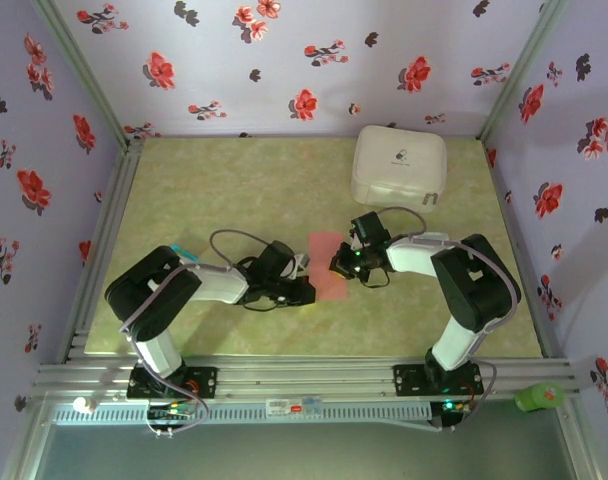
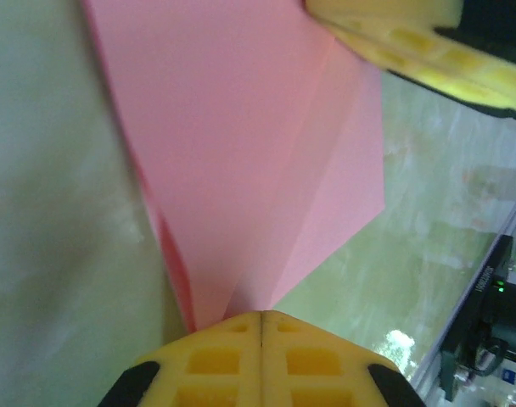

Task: Fold a paper plane with a square sheet of paper (pick it up from the middle)
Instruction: Fold the triangle a second time at the center of the table.

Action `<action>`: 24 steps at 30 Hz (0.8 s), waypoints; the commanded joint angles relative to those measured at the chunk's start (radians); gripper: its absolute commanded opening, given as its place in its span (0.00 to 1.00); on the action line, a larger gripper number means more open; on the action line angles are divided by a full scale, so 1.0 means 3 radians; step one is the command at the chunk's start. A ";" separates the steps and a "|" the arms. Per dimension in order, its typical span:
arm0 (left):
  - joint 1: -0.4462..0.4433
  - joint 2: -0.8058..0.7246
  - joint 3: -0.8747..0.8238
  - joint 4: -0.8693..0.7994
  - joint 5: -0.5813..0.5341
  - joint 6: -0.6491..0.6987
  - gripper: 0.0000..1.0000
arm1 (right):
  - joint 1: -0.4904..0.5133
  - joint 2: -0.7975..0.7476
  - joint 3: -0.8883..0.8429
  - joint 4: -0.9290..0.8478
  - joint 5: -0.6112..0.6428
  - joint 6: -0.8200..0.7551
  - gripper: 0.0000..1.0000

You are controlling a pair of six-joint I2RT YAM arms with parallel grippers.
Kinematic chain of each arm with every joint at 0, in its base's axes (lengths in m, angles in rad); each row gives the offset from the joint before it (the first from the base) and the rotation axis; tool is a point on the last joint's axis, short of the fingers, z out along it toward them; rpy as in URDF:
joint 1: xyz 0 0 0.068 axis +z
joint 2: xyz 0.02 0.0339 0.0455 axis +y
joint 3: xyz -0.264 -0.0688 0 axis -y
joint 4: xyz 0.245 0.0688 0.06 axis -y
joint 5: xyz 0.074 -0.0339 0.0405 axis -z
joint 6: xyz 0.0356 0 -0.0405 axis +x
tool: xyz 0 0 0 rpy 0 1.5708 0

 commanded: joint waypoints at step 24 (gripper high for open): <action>0.0186 0.0423 0.0338 0.0139 0.0258 -0.0024 0.02 | -0.0019 0.0038 -0.0050 -0.0347 0.0280 -0.0053 0.00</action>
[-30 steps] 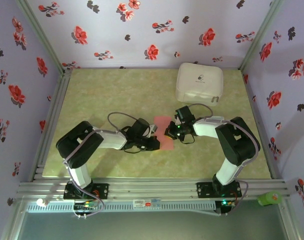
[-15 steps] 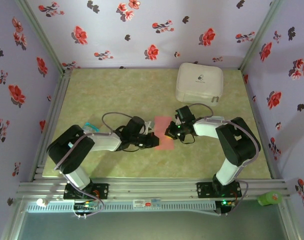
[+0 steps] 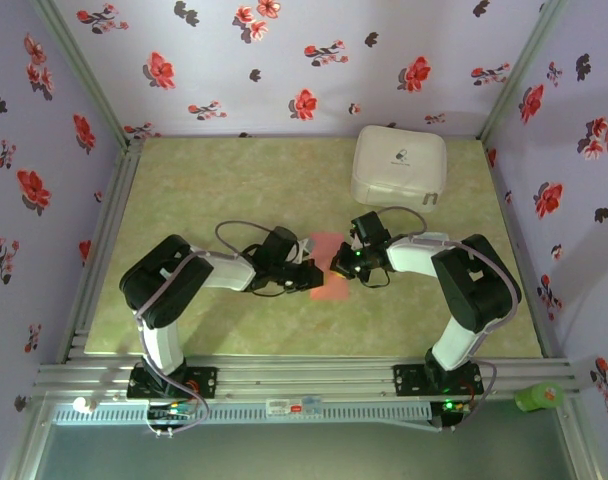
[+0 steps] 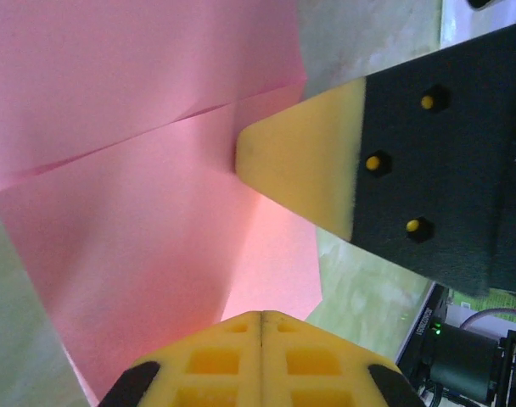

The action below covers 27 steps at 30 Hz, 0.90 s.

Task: Fold a paper plane with a square sheet of paper (pick it up from the middle)
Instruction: Fold the triangle a second time at the center of the table.

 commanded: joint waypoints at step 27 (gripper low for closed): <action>-0.0018 -0.0723 -0.0124 -0.0935 -0.0295 0.0543 0.02 | -0.0019 0.0029 -0.0088 -0.0328 0.0289 -0.0044 0.00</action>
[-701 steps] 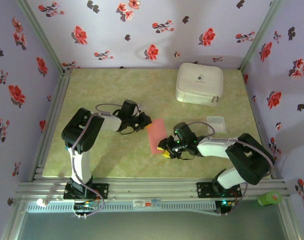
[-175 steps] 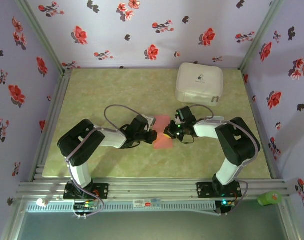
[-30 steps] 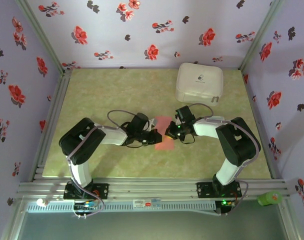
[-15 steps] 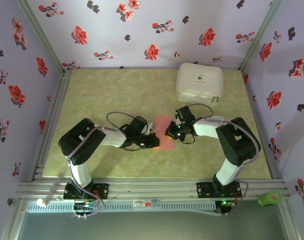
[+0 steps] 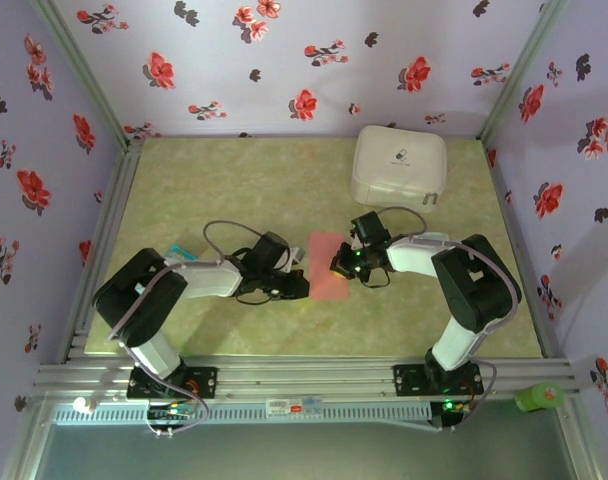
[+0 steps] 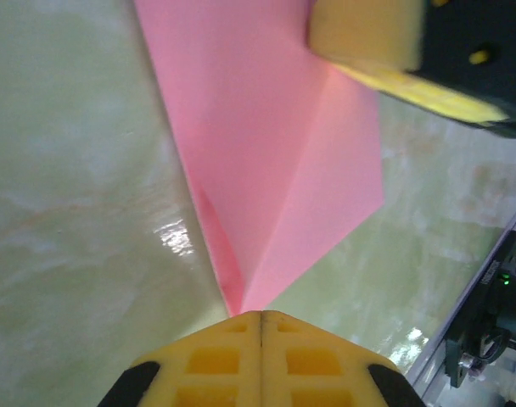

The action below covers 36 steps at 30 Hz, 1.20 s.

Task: Fold a paper plane with a square sheet of paper (pick it up from the middle)
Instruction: Fold the triangle a second time at the center of the table.

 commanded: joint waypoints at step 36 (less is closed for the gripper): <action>-0.0090 0.0325 -0.0020 -0.0125 0.0074 0.0062 0.02 | -0.0017 0.0024 -0.0116 -0.0339 0.0318 -0.0040 0.00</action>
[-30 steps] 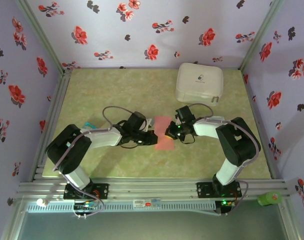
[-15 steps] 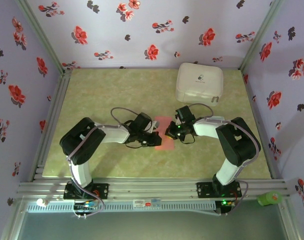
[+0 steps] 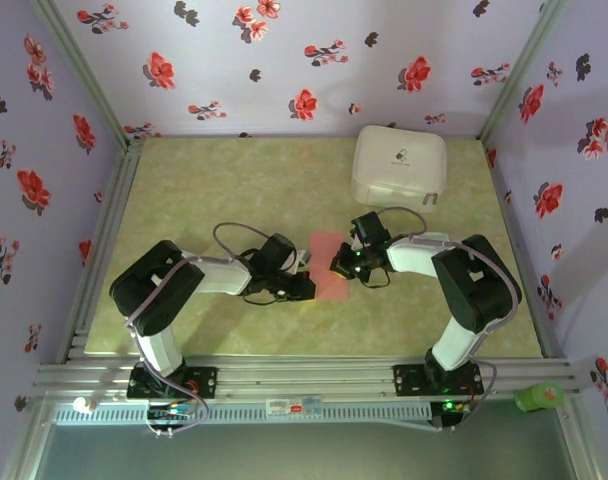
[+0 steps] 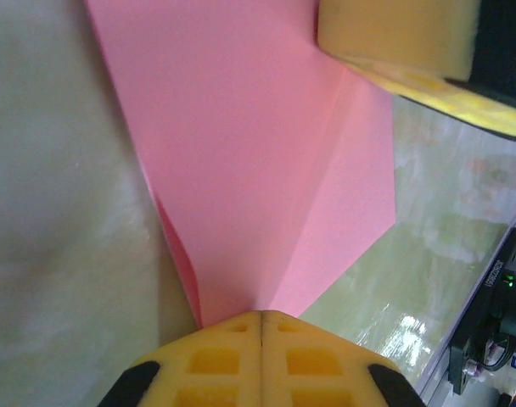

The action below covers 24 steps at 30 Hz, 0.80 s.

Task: Fold a paper plane with a square sheet of paper (pick it up from the middle)
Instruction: Fold the triangle a second time at the center of the table.

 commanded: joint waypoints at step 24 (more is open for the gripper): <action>0.0025 -0.0049 0.0500 -0.0172 -0.0003 0.0025 0.00 | -0.0013 0.0034 -0.0083 -0.0311 0.0286 -0.0029 0.00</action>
